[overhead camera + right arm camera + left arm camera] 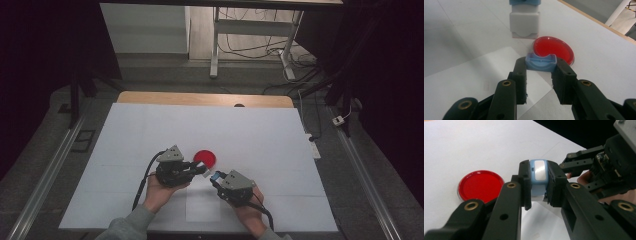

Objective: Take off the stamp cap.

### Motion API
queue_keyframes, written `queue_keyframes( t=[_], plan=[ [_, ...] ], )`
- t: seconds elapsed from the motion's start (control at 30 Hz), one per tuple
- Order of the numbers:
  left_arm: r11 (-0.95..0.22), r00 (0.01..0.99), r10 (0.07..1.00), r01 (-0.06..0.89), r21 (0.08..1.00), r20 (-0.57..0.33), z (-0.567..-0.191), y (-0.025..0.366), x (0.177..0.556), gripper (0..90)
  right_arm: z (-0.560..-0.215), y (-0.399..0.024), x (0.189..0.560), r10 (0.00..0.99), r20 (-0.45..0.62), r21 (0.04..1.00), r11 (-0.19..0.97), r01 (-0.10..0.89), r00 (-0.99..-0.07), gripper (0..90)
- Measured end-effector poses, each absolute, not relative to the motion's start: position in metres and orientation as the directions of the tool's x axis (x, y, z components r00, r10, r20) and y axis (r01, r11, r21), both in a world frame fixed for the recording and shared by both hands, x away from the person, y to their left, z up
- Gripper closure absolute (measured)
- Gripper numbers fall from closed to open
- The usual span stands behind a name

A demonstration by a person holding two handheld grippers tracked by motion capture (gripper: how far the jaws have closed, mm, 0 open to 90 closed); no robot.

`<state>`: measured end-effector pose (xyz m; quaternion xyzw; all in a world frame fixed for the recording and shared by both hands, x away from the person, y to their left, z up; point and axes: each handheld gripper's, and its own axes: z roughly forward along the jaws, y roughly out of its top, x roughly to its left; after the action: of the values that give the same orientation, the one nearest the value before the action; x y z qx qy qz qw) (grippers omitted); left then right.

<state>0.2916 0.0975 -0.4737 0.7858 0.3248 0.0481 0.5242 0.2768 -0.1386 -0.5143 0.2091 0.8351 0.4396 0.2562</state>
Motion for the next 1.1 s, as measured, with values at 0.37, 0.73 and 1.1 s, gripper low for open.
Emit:
queue_keyframes(
  t=[0.37,0.73,1.1],
  plan=[
    [-0.245,0.784,0.568,0.451,0.859,-0.249,-0.473,0.098,0.291,76.1,-0.513,-0.148,0.278,0.575,-0.222,0.851,0.508,0.130,-0.788,65.1],
    [-0.255,0.786,0.570,0.448,0.857,-0.241,-0.474,0.099,0.291,76.0,-0.512,-0.166,0.279,0.593,-0.189,0.860,0.485,0.159,-0.783,65.0],
    [-0.252,0.784,0.574,0.445,0.859,-0.238,-0.473,0.102,0.292,76.0,-0.511,-0.199,0.275,0.624,-0.161,0.863,0.465,0.198,-0.764,65.0]
  ],
)
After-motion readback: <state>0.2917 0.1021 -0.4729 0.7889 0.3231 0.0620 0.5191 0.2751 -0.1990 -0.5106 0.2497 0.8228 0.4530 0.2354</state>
